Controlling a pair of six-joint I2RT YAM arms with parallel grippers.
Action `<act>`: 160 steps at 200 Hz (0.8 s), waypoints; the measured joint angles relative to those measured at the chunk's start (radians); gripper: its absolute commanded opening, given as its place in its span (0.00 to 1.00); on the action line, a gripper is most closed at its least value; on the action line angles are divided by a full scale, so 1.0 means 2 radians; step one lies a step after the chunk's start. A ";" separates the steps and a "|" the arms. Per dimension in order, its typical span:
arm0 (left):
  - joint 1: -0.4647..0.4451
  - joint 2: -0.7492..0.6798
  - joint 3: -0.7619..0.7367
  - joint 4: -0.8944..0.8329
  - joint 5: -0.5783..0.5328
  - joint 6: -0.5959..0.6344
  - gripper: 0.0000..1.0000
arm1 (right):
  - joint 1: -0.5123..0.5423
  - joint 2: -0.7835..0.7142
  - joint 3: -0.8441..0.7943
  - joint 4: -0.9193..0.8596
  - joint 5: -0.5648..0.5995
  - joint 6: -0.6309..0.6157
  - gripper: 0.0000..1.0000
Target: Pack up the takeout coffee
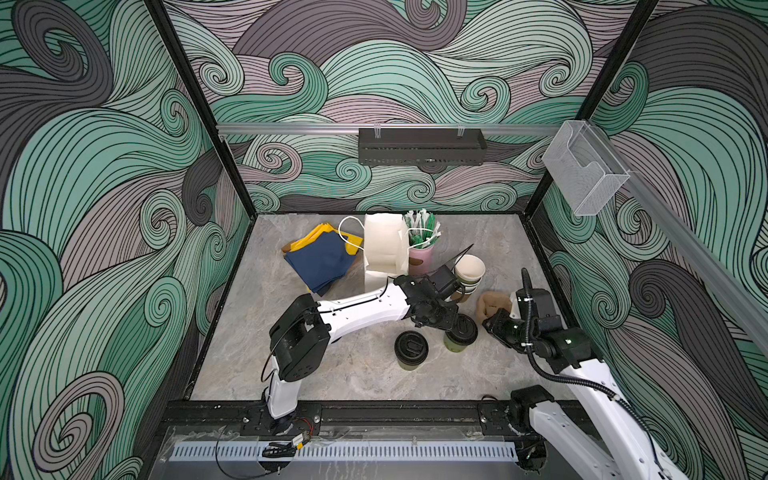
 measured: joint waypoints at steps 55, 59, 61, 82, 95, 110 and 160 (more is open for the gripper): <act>0.000 0.000 0.000 0.000 0.000 0.000 0.30 | -0.011 0.019 -0.035 0.053 -0.039 0.019 0.18; 0.000 0.000 0.000 0.000 0.000 0.000 0.30 | -0.012 0.020 -0.037 0.056 -0.043 0.020 0.18; 0.000 0.000 0.000 0.000 0.000 0.000 0.30 | -0.012 0.021 -0.038 0.058 -0.045 0.020 0.18; 0.000 0.000 0.000 0.000 0.000 0.000 0.30 | -0.015 0.025 -0.042 0.071 -0.056 0.024 0.17; 0.000 0.000 0.000 0.000 0.000 0.000 0.29 | -0.018 0.026 -0.044 0.076 -0.060 0.025 0.16; 0.000 0.000 0.000 0.000 0.000 0.000 0.29 | -0.020 0.025 -0.046 0.080 -0.064 0.026 0.14; 0.000 0.000 0.000 0.000 0.000 0.000 0.29 | -0.023 0.030 -0.047 0.078 -0.068 0.025 0.13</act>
